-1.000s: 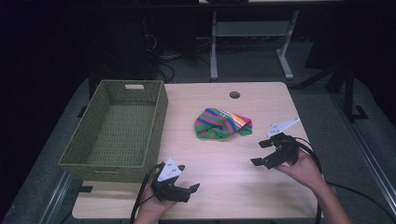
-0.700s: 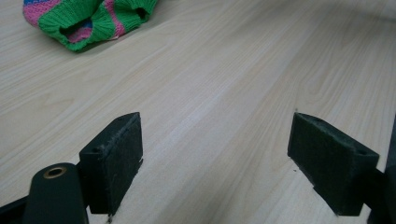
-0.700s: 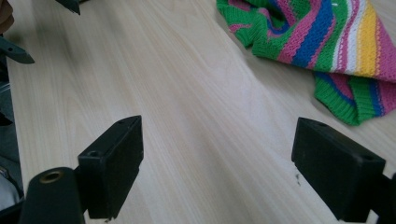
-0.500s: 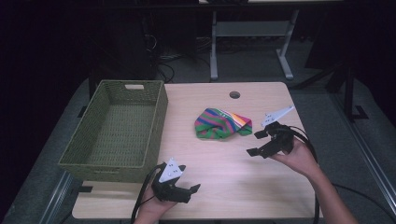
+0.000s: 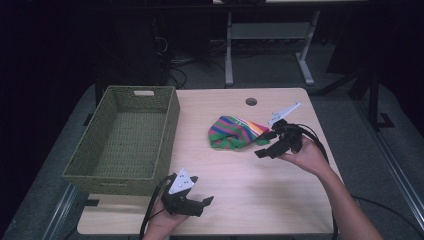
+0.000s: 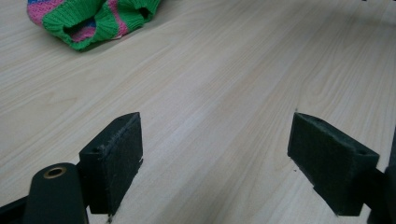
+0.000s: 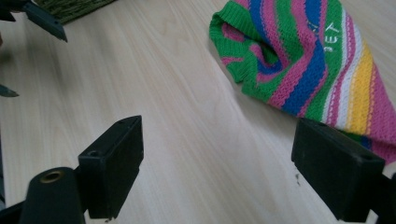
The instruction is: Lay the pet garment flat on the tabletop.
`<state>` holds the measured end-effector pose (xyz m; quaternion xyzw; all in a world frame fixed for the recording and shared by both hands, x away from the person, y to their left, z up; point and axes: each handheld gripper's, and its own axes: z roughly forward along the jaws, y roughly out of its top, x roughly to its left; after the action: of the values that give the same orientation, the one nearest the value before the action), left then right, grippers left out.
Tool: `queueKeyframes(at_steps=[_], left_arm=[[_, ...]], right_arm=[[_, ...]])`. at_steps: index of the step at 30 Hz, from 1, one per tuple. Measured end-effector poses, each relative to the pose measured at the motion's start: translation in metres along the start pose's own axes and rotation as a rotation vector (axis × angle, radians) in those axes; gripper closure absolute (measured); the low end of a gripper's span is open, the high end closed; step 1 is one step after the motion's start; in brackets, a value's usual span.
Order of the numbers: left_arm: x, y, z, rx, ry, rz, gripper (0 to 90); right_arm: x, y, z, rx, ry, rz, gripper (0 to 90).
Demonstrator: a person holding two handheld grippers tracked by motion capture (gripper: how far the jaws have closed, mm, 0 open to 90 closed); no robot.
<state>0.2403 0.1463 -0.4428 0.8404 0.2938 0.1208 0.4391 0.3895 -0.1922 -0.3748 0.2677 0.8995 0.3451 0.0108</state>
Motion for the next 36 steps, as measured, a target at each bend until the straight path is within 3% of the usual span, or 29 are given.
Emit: queueKeyframes(at_steps=[6, 16, 22, 29, 34, 36], left_arm=[[-0.001, 0.000, 0.000, -0.006, -0.003, 0.004, 17.7], [0.003, 0.001, 0.002, -0.019, -0.026, -0.029, 17.7], [0.001, 0.002, 0.001, -0.021, -0.031, -0.026, 17.7], [0.001, 0.002, 0.002, -0.021, -0.036, -0.020, 17.7], [0.000, 0.003, 0.004, -0.016, -0.043, -0.020, 17.7], [0.000, 0.003, 0.004, -0.015, -0.044, -0.016, 17.7]], right_arm=[[-0.010, 0.017, 0.010, 0.023, -0.026, 0.001, 16.6], [-0.021, 0.036, 0.034, 0.082, -0.054, -0.016, 16.7], [-0.029, 0.043, 0.039, 0.063, -0.061, 0.013, 16.8], [-0.041, 0.047, 0.056, 0.116, -0.096, 0.038, 17.0], [-0.043, 0.052, 0.068, 0.147, -0.125, -0.004, 21.5], [-0.045, 0.054, 0.070, 0.170, -0.123, 0.000, 21.5]])
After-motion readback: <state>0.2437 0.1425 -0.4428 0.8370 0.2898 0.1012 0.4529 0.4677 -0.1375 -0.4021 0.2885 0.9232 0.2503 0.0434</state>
